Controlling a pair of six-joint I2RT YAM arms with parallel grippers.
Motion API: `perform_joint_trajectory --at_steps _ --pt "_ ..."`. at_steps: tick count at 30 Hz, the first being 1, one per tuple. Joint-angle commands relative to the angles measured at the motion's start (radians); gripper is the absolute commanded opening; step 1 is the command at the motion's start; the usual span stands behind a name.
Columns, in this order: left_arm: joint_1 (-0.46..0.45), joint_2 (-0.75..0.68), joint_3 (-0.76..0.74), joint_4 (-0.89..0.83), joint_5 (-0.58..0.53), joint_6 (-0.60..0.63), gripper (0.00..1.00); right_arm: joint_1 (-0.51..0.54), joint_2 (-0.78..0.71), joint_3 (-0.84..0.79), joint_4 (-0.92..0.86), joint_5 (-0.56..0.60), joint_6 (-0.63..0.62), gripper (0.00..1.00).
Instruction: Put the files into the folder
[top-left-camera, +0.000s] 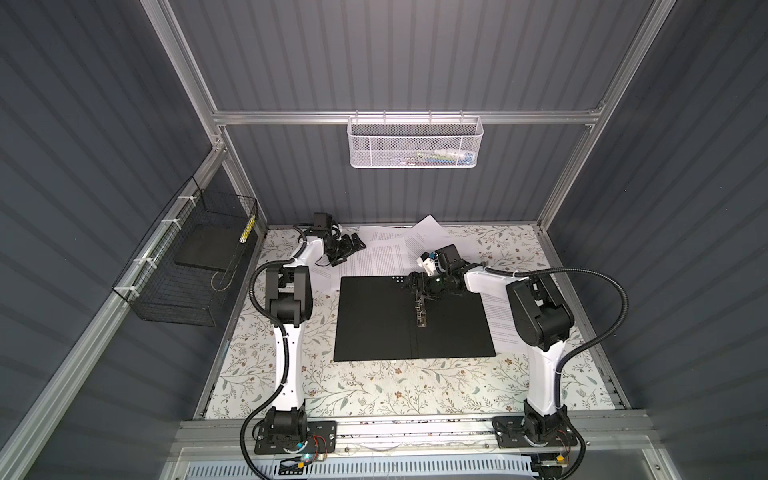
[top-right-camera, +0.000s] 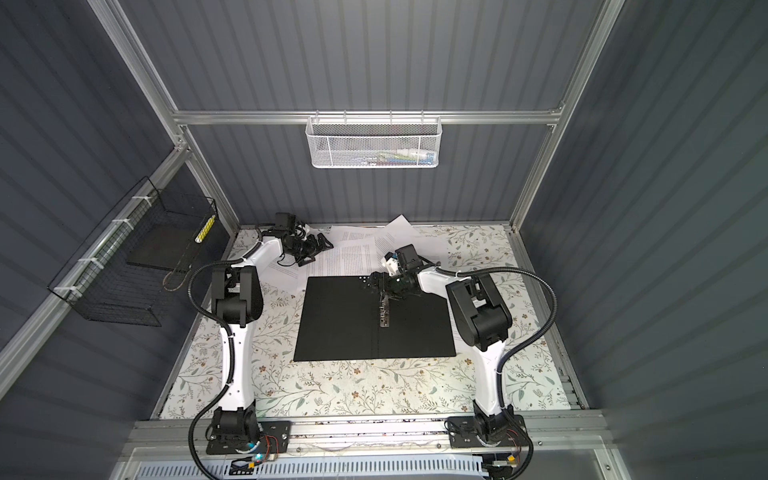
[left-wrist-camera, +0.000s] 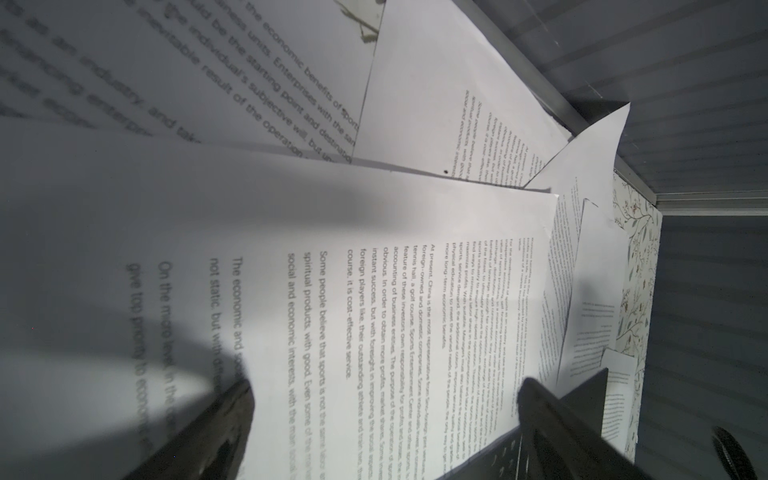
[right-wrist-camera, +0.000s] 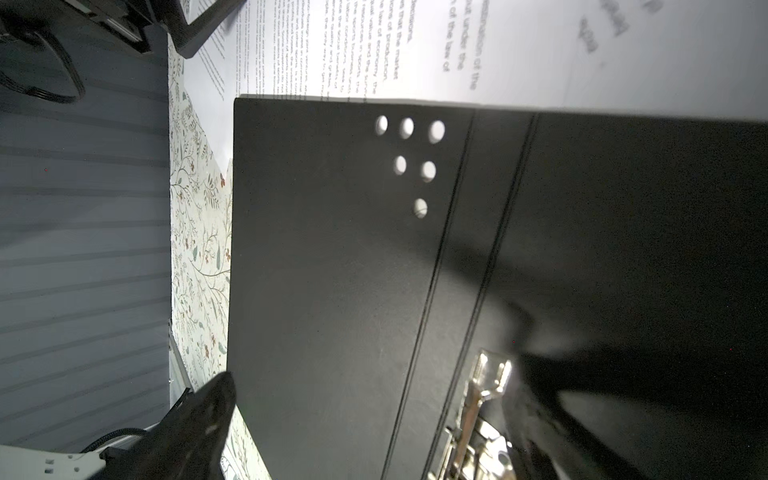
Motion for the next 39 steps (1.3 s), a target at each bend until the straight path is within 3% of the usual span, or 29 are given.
perform_joint_trajectory --at_steps 1,12,23,30,35,39 --pt "0.024 0.076 -0.018 -0.101 -0.060 0.012 1.00 0.022 0.028 -0.069 -0.057 0.021 0.049 0.99" --pt "0.029 0.076 -0.007 -0.099 -0.053 0.006 1.00 0.051 -0.095 -0.295 0.060 0.083 0.163 0.99" --pt "0.032 0.092 0.008 -0.098 -0.036 -0.002 1.00 0.106 -0.172 -0.400 0.122 0.130 0.247 0.99" --pt "0.032 0.102 0.035 -0.110 -0.020 -0.017 1.00 0.045 -0.157 -0.192 -0.058 0.179 0.151 0.99" --pt "0.030 0.068 -0.051 -0.063 0.001 -0.037 1.00 0.021 -0.004 0.104 -0.243 0.202 0.081 0.99" --pt "0.029 0.053 -0.100 -0.050 0.001 -0.034 1.00 0.005 0.103 0.299 -0.276 0.215 0.087 0.99"
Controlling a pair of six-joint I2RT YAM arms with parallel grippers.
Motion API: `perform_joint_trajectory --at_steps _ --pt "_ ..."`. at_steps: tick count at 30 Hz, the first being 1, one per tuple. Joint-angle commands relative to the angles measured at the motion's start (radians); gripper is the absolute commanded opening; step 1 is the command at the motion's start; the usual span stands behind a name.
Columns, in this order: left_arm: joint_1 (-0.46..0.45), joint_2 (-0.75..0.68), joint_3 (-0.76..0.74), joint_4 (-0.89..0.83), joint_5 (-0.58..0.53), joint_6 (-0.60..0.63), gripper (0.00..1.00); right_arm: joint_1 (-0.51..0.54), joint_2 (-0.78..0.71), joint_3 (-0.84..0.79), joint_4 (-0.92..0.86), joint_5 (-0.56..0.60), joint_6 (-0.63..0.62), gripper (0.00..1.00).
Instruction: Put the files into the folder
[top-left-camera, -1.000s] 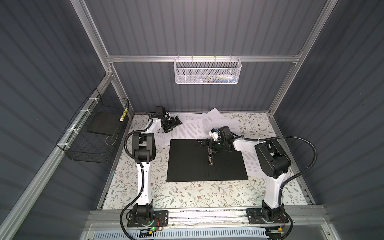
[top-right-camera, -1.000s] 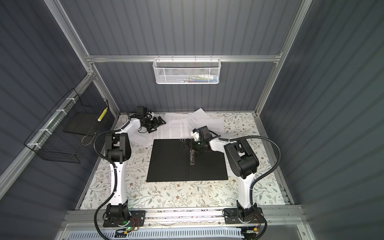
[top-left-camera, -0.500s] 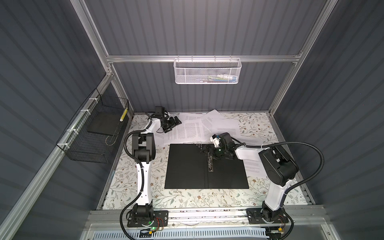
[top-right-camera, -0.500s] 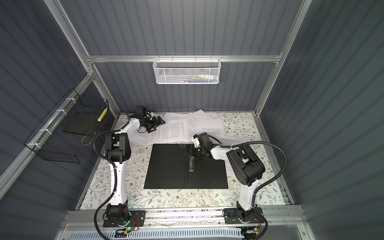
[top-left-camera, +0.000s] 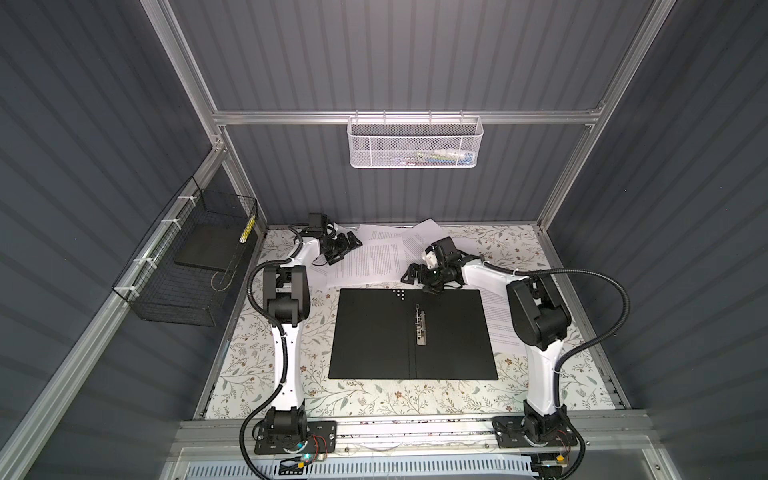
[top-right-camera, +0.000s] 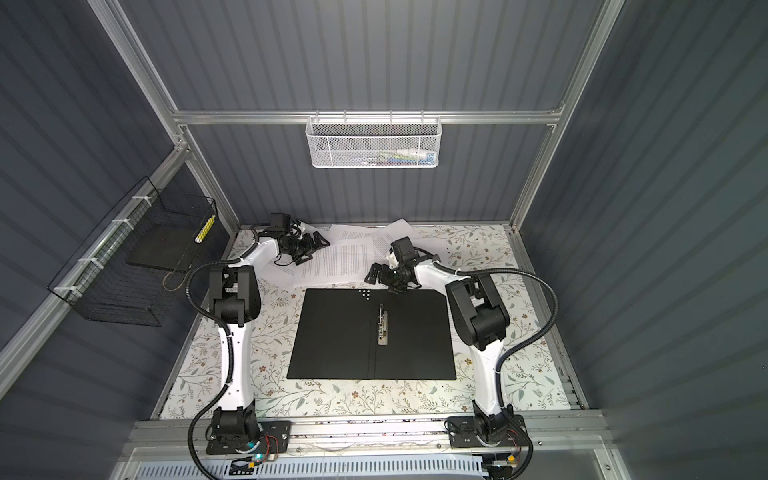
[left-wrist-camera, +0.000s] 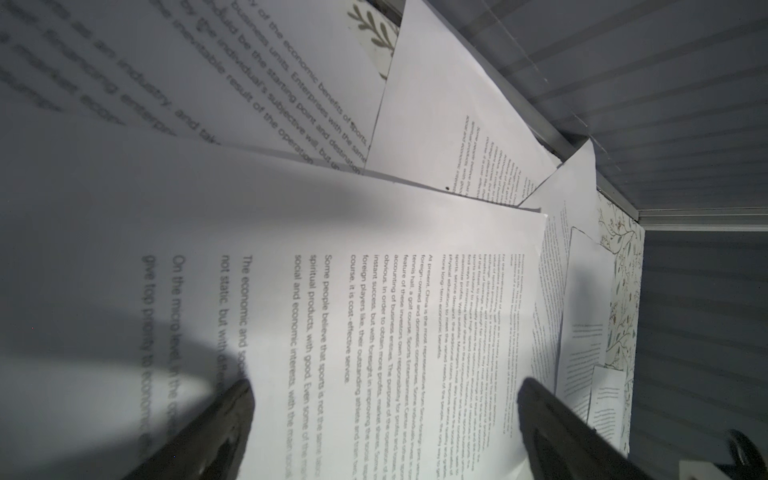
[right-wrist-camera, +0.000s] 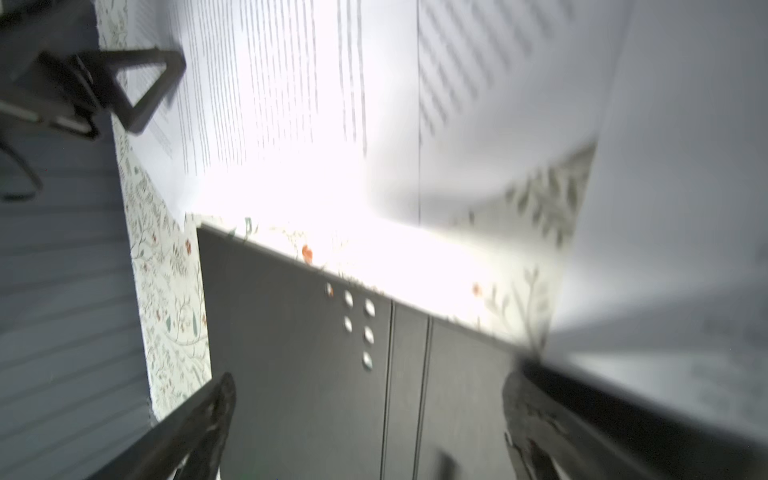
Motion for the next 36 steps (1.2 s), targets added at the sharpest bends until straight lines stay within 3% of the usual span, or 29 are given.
perform_joint_trajectory --at_steps 1,6,10,24,36 --pt "0.005 0.045 -0.087 -0.111 -0.028 -0.020 1.00 -0.006 0.073 0.135 -0.134 0.018 -0.028 0.99" --pt "0.001 0.035 -0.108 -0.109 -0.017 -0.023 1.00 -0.020 0.223 0.358 -0.203 -0.008 -0.020 0.99" --pt "-0.012 0.022 -0.126 -0.109 -0.013 -0.030 1.00 -0.021 0.290 0.439 -0.228 -0.014 -0.005 0.99" --pt "-0.095 0.030 -0.168 -0.146 -0.024 -0.071 1.00 -0.022 0.327 0.436 -0.210 -0.011 0.069 0.99" --pt "-0.118 0.072 -0.135 -0.164 -0.067 -0.145 1.00 -0.032 0.266 0.387 -0.027 -0.133 0.091 0.99"
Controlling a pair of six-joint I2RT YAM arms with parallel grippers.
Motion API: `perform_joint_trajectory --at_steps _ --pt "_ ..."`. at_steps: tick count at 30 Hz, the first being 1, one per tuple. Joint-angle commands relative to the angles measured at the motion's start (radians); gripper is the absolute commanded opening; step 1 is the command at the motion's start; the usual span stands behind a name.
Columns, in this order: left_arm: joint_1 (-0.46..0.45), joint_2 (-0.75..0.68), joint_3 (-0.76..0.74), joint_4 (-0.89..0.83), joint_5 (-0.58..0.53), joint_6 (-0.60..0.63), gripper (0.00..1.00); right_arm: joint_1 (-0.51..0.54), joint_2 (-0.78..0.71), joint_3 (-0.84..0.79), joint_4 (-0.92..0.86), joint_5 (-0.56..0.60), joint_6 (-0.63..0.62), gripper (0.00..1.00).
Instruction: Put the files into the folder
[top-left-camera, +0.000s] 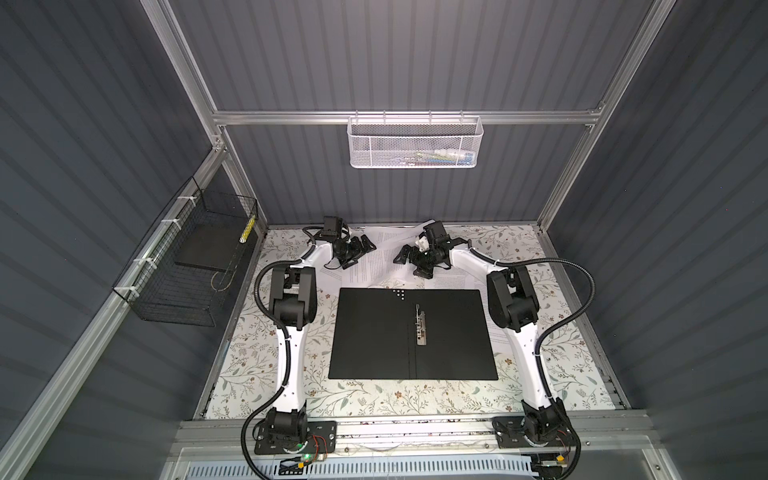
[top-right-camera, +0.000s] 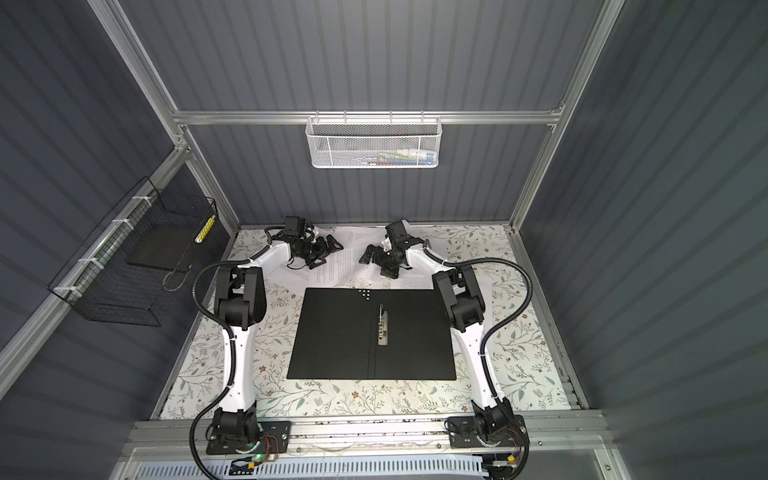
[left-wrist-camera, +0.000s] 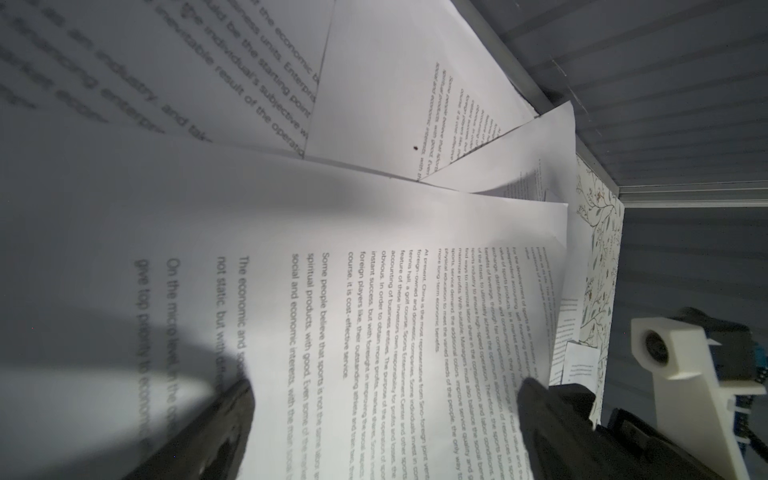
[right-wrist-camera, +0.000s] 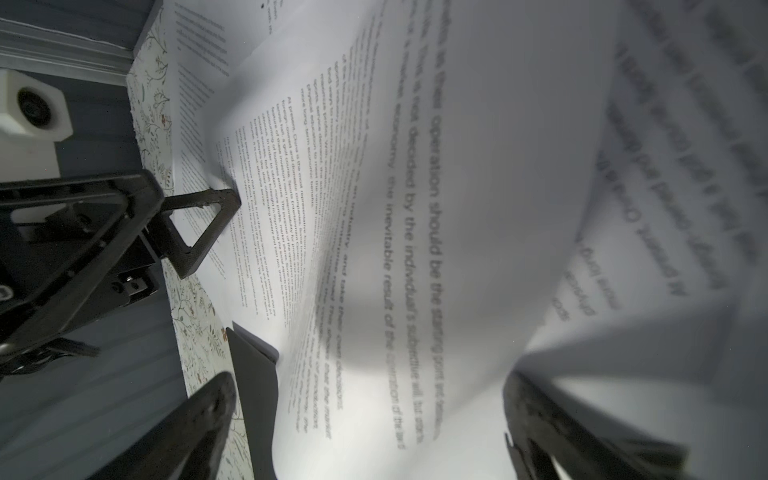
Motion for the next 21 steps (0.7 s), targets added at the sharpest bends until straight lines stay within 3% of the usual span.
perform_joint_trajectory --at_steps 1,8,11,21 --pt "-0.016 0.122 -0.045 -0.216 -0.065 -0.044 1.00 -0.003 -0.028 -0.031 0.091 -0.066 0.003 0.99" --pt "-0.016 0.140 -0.049 -0.206 -0.071 -0.062 1.00 0.000 -0.054 -0.069 0.244 -0.111 0.084 0.99" --pt "-0.017 0.154 -0.031 -0.206 -0.072 -0.070 1.00 0.003 -0.094 -0.140 0.337 -0.090 0.130 0.99" --pt "-0.002 0.206 0.037 -0.186 -0.059 -0.135 1.00 0.059 -0.110 -0.210 0.392 0.049 0.242 0.99"
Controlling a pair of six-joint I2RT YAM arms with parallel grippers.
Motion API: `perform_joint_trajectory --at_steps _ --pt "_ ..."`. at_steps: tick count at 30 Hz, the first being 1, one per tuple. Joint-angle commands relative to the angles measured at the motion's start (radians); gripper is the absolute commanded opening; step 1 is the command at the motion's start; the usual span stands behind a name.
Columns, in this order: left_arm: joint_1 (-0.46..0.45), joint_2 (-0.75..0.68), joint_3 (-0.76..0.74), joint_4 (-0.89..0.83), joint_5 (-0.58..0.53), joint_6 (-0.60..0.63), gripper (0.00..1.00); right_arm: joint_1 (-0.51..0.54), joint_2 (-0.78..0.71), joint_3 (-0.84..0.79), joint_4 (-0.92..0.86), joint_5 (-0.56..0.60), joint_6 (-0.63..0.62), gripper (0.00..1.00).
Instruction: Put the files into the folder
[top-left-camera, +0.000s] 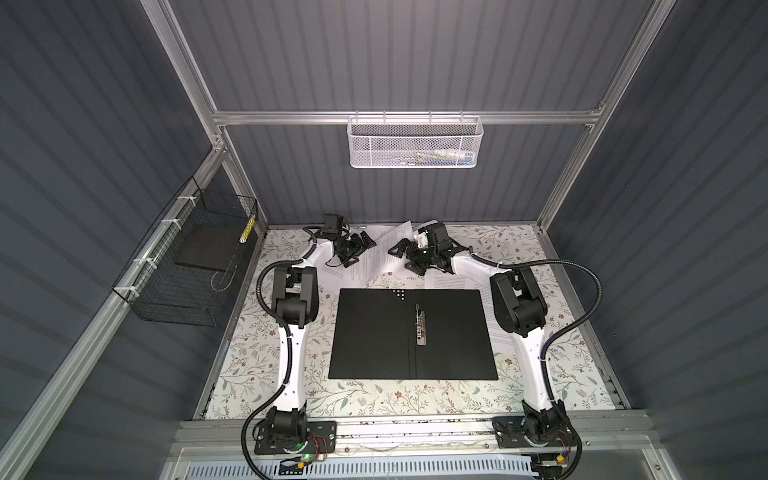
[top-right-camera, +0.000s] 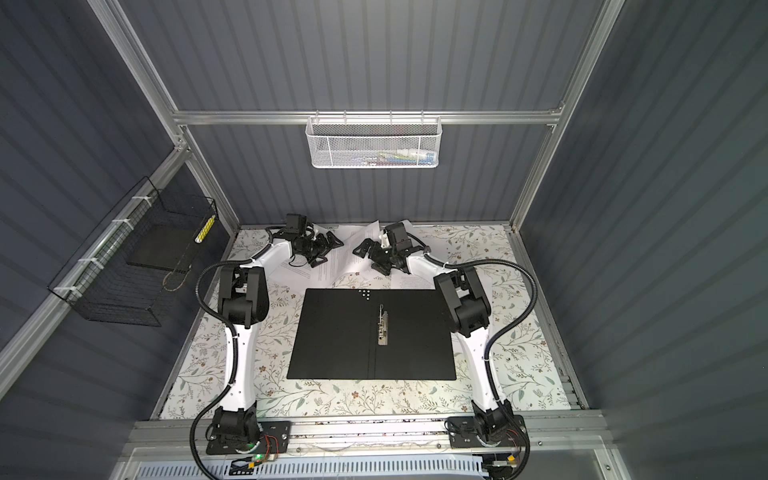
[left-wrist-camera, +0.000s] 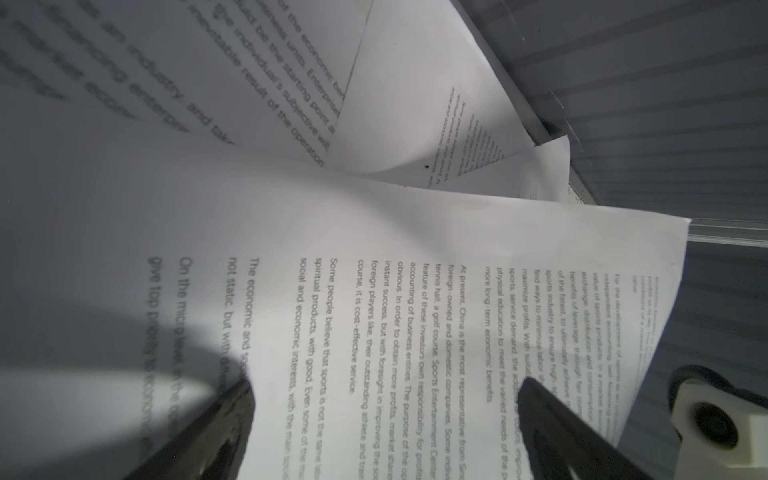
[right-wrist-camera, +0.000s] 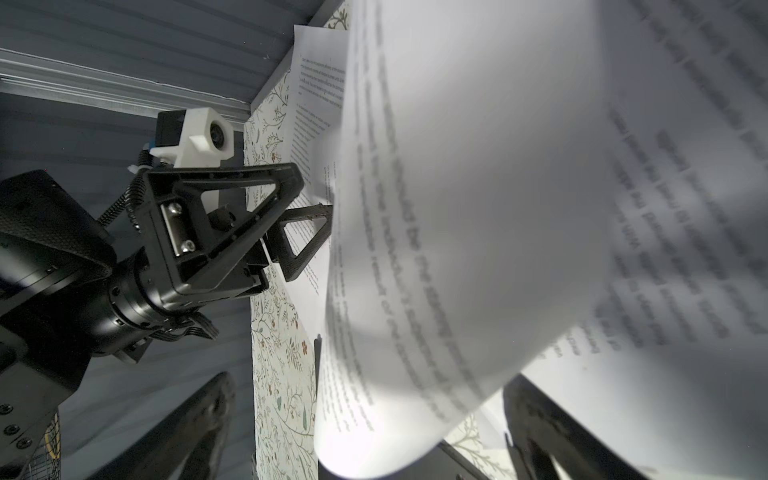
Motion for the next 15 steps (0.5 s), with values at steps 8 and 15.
perform_joint_trajectory --at_steps 8,15 --pt "0.000 0.180 -0.028 -0.157 -0.040 -0.057 0.99 0.071 0.079 0.095 0.010 0.141 0.099 0.99" --pt "0.010 0.152 -0.093 -0.133 -0.027 -0.050 0.99 0.072 0.135 0.138 0.033 0.234 0.152 0.99"
